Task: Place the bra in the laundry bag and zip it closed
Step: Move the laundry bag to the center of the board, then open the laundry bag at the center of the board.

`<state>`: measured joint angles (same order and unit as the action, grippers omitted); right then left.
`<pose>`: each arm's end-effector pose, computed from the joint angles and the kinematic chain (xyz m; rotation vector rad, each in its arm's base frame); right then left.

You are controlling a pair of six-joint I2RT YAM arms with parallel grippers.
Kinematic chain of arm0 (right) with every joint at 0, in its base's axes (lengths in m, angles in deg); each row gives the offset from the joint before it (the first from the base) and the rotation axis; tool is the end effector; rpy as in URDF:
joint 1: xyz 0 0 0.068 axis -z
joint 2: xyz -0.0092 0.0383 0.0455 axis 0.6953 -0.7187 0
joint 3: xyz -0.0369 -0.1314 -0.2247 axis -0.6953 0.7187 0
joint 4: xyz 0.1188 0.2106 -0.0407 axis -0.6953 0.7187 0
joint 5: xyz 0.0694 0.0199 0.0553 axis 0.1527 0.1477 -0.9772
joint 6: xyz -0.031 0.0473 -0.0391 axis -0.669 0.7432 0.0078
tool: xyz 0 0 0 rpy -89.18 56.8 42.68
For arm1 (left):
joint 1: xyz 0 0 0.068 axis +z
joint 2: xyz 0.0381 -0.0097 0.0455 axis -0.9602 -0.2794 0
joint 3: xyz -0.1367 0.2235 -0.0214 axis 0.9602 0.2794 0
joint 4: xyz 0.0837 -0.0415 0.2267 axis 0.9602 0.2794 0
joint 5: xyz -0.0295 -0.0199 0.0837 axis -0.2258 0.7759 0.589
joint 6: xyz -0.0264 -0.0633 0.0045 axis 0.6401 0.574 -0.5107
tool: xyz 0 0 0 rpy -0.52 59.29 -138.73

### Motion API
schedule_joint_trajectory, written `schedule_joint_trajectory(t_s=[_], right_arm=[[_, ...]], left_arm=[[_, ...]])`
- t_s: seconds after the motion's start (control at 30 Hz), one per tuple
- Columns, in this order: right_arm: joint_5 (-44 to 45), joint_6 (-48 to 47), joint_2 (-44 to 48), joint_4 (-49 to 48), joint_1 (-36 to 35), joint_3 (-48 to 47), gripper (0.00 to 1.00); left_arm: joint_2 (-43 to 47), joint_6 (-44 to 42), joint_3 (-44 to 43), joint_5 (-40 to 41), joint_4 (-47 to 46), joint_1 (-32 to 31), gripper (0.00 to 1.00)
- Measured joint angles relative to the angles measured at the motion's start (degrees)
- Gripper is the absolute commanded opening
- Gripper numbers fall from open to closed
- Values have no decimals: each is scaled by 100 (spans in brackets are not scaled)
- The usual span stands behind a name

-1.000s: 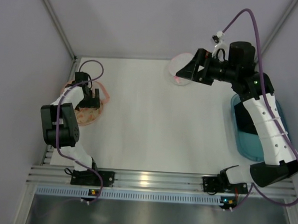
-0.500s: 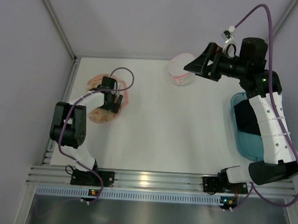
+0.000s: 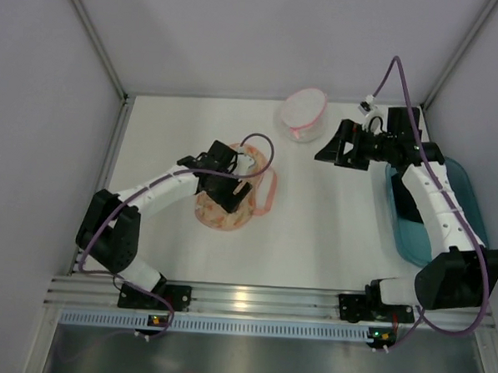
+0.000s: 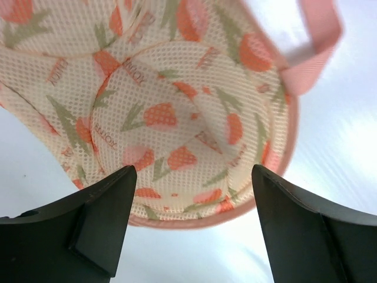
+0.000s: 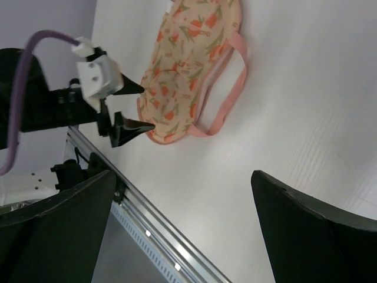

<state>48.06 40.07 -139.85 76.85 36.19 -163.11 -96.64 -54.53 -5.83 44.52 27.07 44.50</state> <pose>0.2744 0.0738 0.3384 -0.1473 2.2945 1.0389 0.2678 -0.1572 0.1845 0.8847 2.5554 -0.2641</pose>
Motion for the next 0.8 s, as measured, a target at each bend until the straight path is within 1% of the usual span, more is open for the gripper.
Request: schedule_joint_trajectory(t_s=[0.1,0.13,0.17,0.23,0.27,0.33,0.37,0.5,0.57,0.67,0.77,0.8], right_arm=[[-142,-120,2,-105,262,315,99],[-195,-155,2,-125,332,372,99],[-238,-179,4,-149,385,404,99],[-348,-238,7,-188,479,439,99],[-393,-269,7,-190,520,442,99],[-446,-361,7,-186,599,442,99],[-474,-415,7,-170,669,442,99],[-522,-573,11,-76,970,442,99],[-527,-623,17,-42,1082,442,99],[-557,-669,20,11,1134,442,99],[-599,-675,20,39,1137,439,99],[-605,-675,22,46,1137,439,99]], left_arm=[[463,-166,-109,57,186,-496,82],[520,-229,-216,90,214,-715,80],[522,-308,-372,111,214,-944,75],[330,-452,-682,131,216,-1314,69],[153,-511,-870,140,208,-1482,67],[-365,-603,-1248,160,197,-1729,62],[-634,-616,-1419,197,184,-1788,59],[-1711,-610,-1912,413,210,-1814,52],[-2090,-575,-2085,577,238,-1812,50],[-2428,-525,-2317,728,291,-1803,38],[-2437,-483,-2402,765,278,-1803,27],[-2437,-472,-2400,765,284,-1812,19]])
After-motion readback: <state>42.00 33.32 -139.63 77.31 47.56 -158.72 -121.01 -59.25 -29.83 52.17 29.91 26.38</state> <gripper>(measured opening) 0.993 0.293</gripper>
